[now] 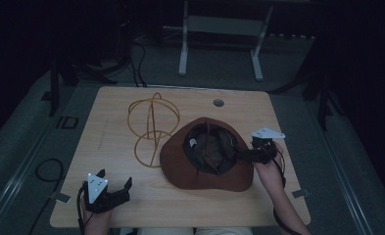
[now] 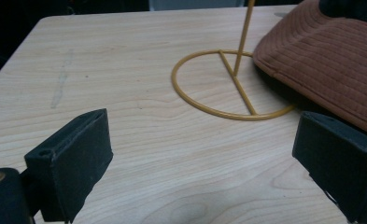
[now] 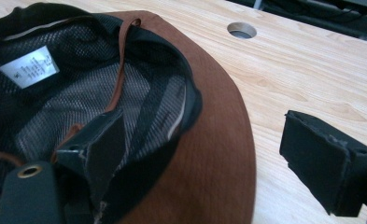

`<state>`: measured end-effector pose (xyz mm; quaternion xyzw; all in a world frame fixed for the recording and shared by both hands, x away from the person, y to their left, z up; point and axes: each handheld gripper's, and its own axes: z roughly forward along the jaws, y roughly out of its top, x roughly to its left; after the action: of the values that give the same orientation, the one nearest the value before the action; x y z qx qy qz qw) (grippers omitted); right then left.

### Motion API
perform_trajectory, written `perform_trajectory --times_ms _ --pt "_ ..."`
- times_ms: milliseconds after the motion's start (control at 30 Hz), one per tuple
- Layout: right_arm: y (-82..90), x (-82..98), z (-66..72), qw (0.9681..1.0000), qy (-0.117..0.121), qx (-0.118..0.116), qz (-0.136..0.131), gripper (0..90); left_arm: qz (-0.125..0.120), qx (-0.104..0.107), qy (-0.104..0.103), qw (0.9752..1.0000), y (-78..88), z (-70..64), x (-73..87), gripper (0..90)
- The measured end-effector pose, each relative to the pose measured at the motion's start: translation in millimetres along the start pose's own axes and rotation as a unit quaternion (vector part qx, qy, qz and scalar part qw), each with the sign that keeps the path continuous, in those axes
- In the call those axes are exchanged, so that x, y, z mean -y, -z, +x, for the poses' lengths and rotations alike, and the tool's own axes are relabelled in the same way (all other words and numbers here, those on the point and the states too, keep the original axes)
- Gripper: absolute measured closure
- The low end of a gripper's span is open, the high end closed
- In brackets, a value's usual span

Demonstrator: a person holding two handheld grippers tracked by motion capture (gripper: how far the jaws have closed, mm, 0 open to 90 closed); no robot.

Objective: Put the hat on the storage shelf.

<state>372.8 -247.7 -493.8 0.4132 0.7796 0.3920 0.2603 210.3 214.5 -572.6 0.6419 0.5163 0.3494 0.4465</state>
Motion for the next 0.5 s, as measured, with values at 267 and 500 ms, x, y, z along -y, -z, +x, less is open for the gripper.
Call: perform_trajectory --times_ms 267,500 --pt "-32.3 -17.9 5.8 0.9989 -0.001 -0.043 0.016 14.2 -0.001 0.003 -0.007 1.0000 -0.3 -2.0 -0.4 5.0" --pt "-57.2 -27.6 6.5 0.9972 0.007 -0.054 0.051 14.1 -0.001 0.001 -0.011 0.9999 0.6 -1.7 -0.6 5.0"
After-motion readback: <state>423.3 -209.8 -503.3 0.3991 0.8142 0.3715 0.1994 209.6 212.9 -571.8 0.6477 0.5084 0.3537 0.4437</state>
